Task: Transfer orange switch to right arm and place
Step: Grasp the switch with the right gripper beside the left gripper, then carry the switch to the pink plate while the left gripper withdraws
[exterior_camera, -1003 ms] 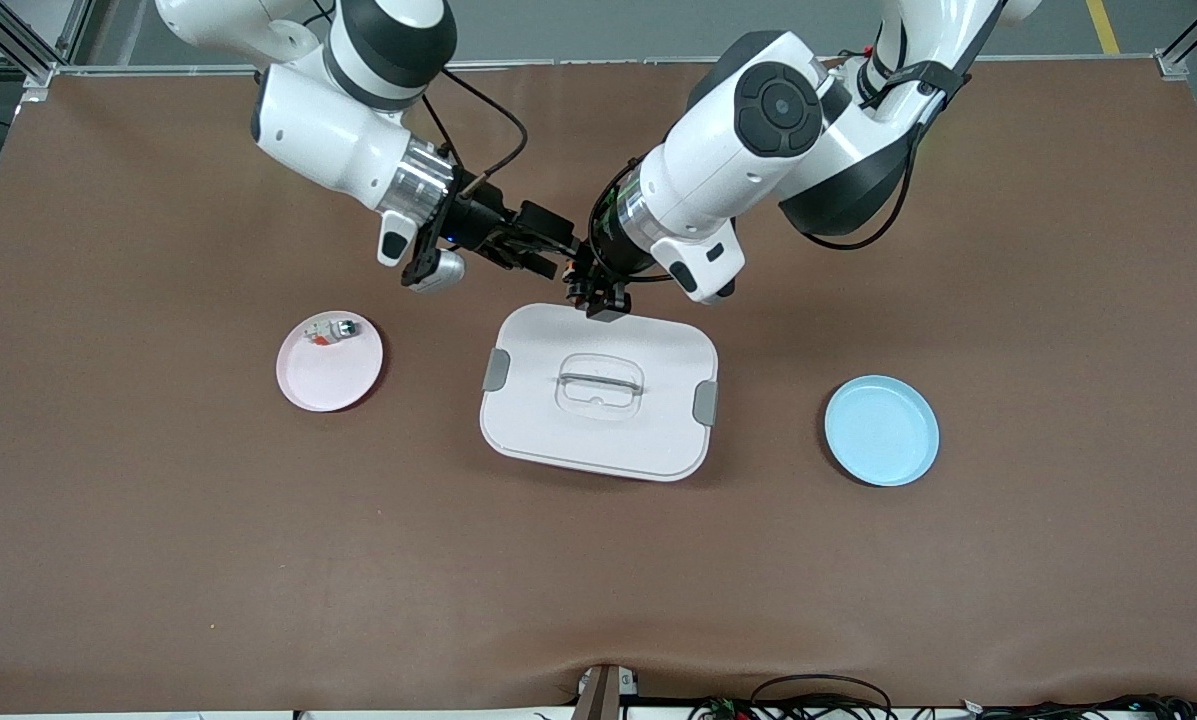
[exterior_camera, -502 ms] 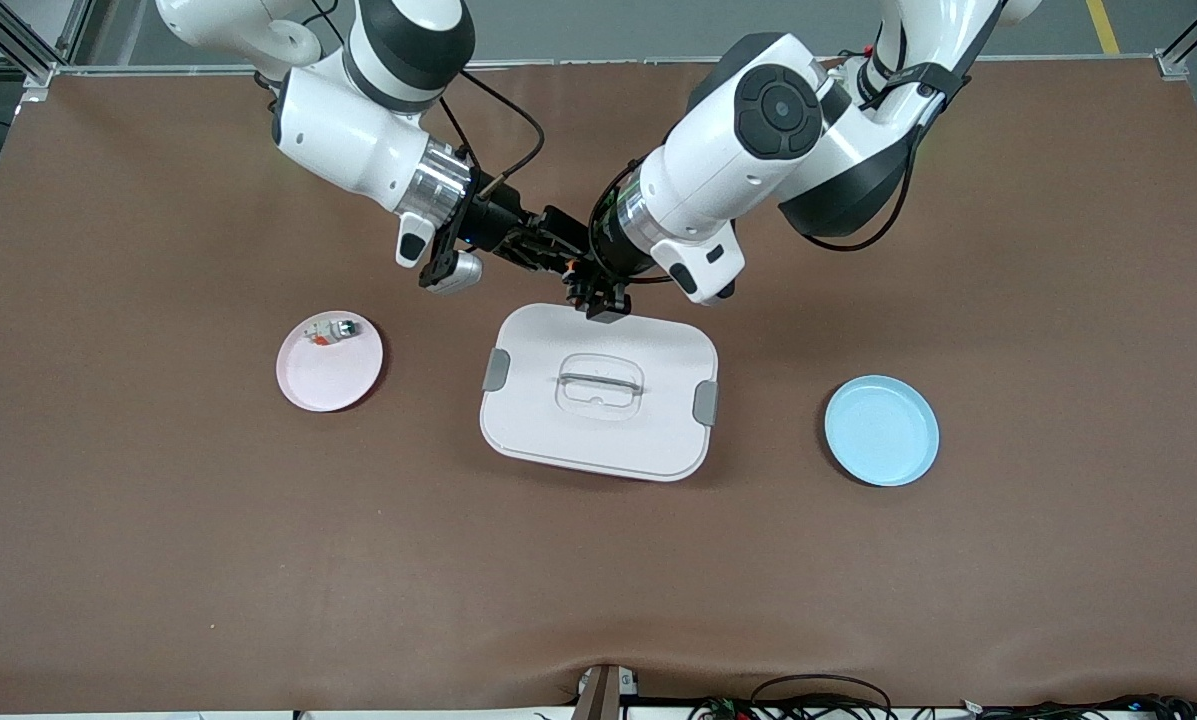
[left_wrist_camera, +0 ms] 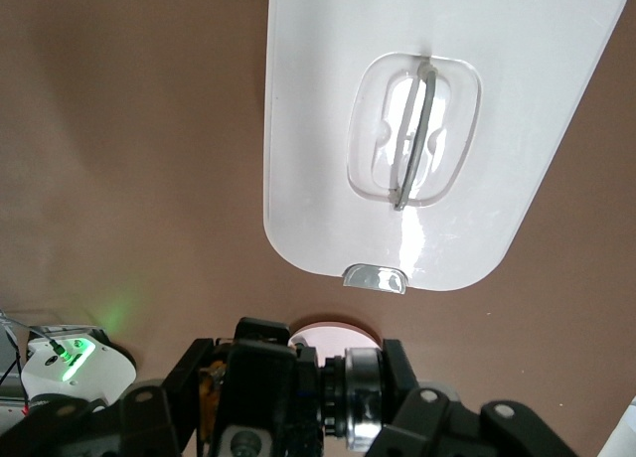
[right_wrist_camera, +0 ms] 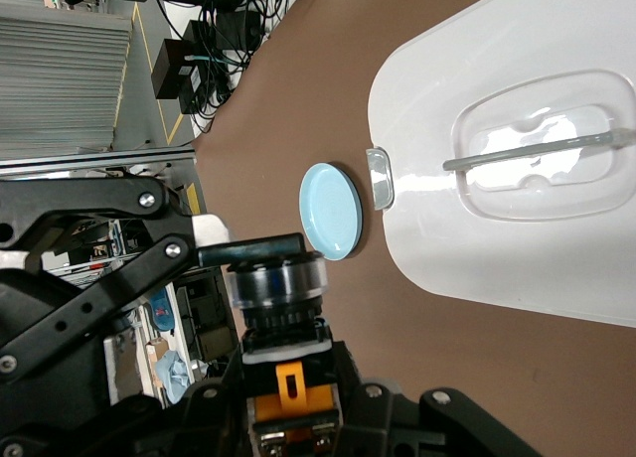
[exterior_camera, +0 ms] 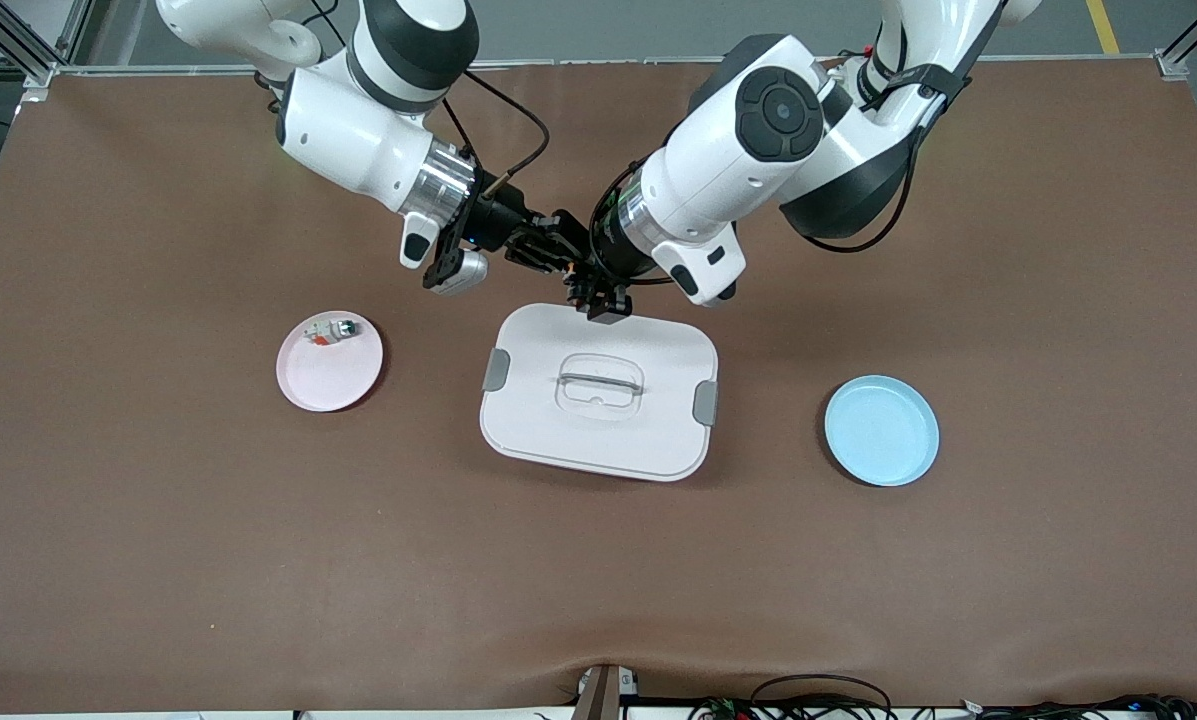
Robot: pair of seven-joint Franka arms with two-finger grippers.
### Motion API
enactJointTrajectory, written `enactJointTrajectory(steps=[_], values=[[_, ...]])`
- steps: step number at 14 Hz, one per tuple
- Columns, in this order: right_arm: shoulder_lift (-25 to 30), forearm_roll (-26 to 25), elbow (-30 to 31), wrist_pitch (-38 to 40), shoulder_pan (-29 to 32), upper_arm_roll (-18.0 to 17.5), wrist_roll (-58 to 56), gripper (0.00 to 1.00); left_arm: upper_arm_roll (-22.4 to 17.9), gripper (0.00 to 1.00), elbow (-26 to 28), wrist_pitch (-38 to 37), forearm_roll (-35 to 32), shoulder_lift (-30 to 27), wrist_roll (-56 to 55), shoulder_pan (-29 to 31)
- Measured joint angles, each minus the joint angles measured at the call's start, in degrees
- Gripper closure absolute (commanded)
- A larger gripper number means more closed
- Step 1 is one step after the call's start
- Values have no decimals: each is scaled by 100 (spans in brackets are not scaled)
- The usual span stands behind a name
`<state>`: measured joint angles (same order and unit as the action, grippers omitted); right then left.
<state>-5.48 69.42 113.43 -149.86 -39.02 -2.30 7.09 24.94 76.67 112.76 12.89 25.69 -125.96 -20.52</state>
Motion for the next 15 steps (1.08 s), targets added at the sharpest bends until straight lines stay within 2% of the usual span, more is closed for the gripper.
enactJointTrajectory(steps=[6,9,12,15], values=[[-196,17,-165,1,-4,2,60,100,-89,0,-88,-5,-63,-18,179,38],[-213,-93,-202,2,-4,30,-144,100,-112,0,-143,-275,-109,-131,698,243],[-221,-595,-202,76,18,112,-679,100,-134,0,-155,-753,-242,-381,1529,699],[-227,-1368,-202,355,134,162,-1021,100,-143,0,-156,-1060,-283,-559,2711,1180]])
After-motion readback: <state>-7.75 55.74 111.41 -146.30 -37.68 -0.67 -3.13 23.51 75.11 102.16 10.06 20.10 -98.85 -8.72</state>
